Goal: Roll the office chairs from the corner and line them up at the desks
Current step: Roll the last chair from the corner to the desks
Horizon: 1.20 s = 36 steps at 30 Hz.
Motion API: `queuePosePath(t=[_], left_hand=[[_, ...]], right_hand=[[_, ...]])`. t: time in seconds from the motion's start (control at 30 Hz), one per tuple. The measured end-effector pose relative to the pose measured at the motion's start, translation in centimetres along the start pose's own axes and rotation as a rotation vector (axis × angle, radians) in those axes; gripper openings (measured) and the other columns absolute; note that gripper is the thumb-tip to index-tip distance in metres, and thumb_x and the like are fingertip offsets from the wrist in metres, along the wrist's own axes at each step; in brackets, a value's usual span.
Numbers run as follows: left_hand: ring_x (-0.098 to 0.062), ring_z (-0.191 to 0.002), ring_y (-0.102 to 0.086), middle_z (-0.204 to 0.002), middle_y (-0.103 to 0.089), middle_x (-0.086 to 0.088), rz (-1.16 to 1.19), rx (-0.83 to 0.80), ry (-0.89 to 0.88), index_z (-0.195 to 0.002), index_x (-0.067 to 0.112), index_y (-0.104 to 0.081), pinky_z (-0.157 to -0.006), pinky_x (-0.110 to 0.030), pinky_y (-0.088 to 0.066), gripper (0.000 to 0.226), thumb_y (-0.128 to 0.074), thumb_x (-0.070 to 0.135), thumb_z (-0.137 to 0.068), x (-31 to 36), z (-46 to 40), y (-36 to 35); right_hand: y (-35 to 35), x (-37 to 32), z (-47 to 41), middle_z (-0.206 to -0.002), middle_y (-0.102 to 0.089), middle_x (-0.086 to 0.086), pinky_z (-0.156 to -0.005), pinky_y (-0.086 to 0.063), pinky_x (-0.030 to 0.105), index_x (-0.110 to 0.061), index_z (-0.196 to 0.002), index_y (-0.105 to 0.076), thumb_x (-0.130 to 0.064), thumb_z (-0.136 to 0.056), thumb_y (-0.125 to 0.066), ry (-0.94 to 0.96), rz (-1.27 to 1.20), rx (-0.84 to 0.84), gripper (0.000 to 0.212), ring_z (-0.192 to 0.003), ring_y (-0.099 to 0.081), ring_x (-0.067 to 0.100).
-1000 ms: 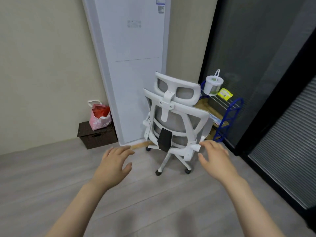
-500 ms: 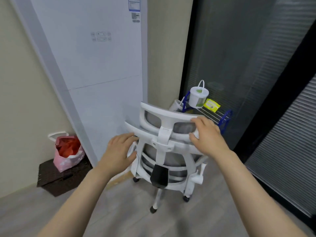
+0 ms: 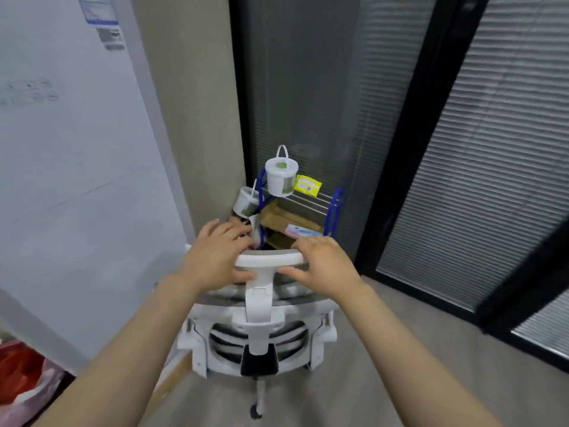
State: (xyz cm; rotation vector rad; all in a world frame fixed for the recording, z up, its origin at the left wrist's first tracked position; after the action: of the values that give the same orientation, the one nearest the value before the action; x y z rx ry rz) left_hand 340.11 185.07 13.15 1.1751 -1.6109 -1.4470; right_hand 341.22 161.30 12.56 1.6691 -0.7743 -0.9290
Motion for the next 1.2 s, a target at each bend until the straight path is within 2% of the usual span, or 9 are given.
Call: queuePosePath(t=[0.1,0.2,0.3,0.4,0.53,0.77,1.0,1.1,1.2], left_hand=[[-0.013,-0.13,-0.043,-0.138,-0.051,0.014,0.004,-0.041,-0.074,-0.123,0.039,-0.057,-0.108,-0.037,-0.027,0.069,-0.054,0.076,-0.065,1.9,-0.2,0.5],[-0.007,-0.112,-0.054,-0.117,-0.06,0.022,0.067,-0.093,-0.103,-0.119,0.043,-0.054,-0.085,-0.029,-0.045,0.059,-0.053,0.074,-0.068,5.6,0.1,1.2],[-0.002,-0.105,-0.055,-0.112,-0.061,0.023,0.052,-0.083,-0.126,-0.12,0.048,-0.048,-0.073,-0.028,-0.048,0.057,-0.048,0.075,-0.071,9.9,0.8,1.6],[-0.003,-0.104,-0.057,-0.111,-0.062,0.022,0.058,-0.067,-0.177,-0.121,0.047,-0.049,-0.072,-0.027,-0.048,0.058,-0.047,0.076,-0.071,14.9,1.9,2.0],[-0.003,-0.105,-0.058,-0.112,-0.063,0.022,0.072,-0.076,-0.233,-0.12,0.046,-0.05,-0.073,-0.029,-0.049,0.059,-0.046,0.076,-0.07,22.5,3.0,3.0],[-0.002,-0.102,-0.059,-0.112,-0.063,0.023,0.061,-0.105,-0.362,-0.122,0.048,-0.047,-0.072,-0.029,-0.049,0.061,-0.047,0.079,-0.069,36.8,3.8,4.7],[-0.007,-0.105,-0.059,-0.114,-0.062,0.02,0.073,-0.106,-0.622,-0.123,0.046,-0.046,-0.07,-0.029,-0.041,0.06,-0.049,0.077,-0.072,51.9,3.3,5.9],[-0.005,-0.105,-0.059,-0.116,-0.061,0.023,0.083,-0.103,-0.742,-0.123,0.047,-0.046,-0.075,-0.031,-0.046,0.062,-0.046,0.079,-0.069,58.5,2.6,6.0],[-0.001,-0.099,-0.059,-0.107,-0.062,0.026,0.096,-0.089,-0.869,-0.119,0.051,-0.046,-0.07,-0.03,-0.046,0.057,-0.046,0.077,-0.068,65.4,1.9,6.7]], right_hand=[[0.6,1.1,2.4,-0.099,-0.062,-0.008,-0.091,-0.042,0.035,-0.027,-0.107,-0.059,-0.074,-0.081,-0.046,0.002,-0.012,-0.001,0.055,-0.095,-0.055,0.016],[1.3,2.7,6.0,-0.098,-0.061,-0.009,-0.093,-0.041,0.032,-0.028,-0.11,-0.059,-0.072,-0.081,-0.049,-0.014,-0.033,0.025,0.054,-0.093,-0.053,0.013],[2.0,4.5,10.4,-0.097,-0.058,-0.011,-0.093,-0.04,0.031,-0.03,-0.111,-0.058,-0.074,-0.08,-0.047,-0.045,-0.05,0.051,0.055,-0.093,-0.051,0.012],[3.0,6.4,15.7,-0.098,-0.056,-0.013,-0.092,-0.038,0.028,-0.031,-0.111,-0.057,-0.074,-0.079,-0.043,-0.08,-0.055,0.065,0.056,-0.094,-0.048,0.01],[4.6,9.1,23.6,-0.096,-0.054,-0.014,-0.091,-0.035,0.025,-0.03,-0.11,-0.058,-0.072,-0.081,-0.048,-0.124,-0.052,0.132,0.052,-0.093,-0.046,0.008],[7.0,14.3,37.9,-0.092,-0.053,-0.011,-0.091,-0.035,0.027,-0.027,-0.103,-0.056,-0.071,-0.081,-0.05,-0.297,0.005,0.226,0.049,-0.09,-0.047,0.012],[10.0,18.3,52.6,-0.093,-0.051,-0.012,-0.093,-0.031,0.025,-0.026,-0.106,-0.058,-0.071,-0.08,-0.052,-0.571,0.062,0.31,0.052,-0.092,-0.047,0.012],[11.4,19.7,58.8,-0.094,-0.051,-0.012,-0.094,-0.031,0.023,-0.026,-0.106,-0.057,-0.072,-0.079,-0.051,-0.714,0.091,0.347,0.053,-0.093,-0.045,0.011],[12.8,20.9,64.6,-0.095,-0.052,-0.012,-0.093,-0.031,0.024,-0.026,-0.105,-0.057,-0.071,-0.079,-0.052,-0.857,0.127,0.401,0.052,-0.094,-0.045,0.012]])
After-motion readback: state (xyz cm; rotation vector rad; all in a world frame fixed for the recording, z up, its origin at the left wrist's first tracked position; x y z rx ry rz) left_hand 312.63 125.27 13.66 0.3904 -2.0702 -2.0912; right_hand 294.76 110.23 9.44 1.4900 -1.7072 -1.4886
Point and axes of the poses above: each hand's wrist, its own z-axis away from the middle knuckle, its own y-axis out of the back of the hand, x = y × z, the point moved 1 cm from there along -z, towards the middle knuckle
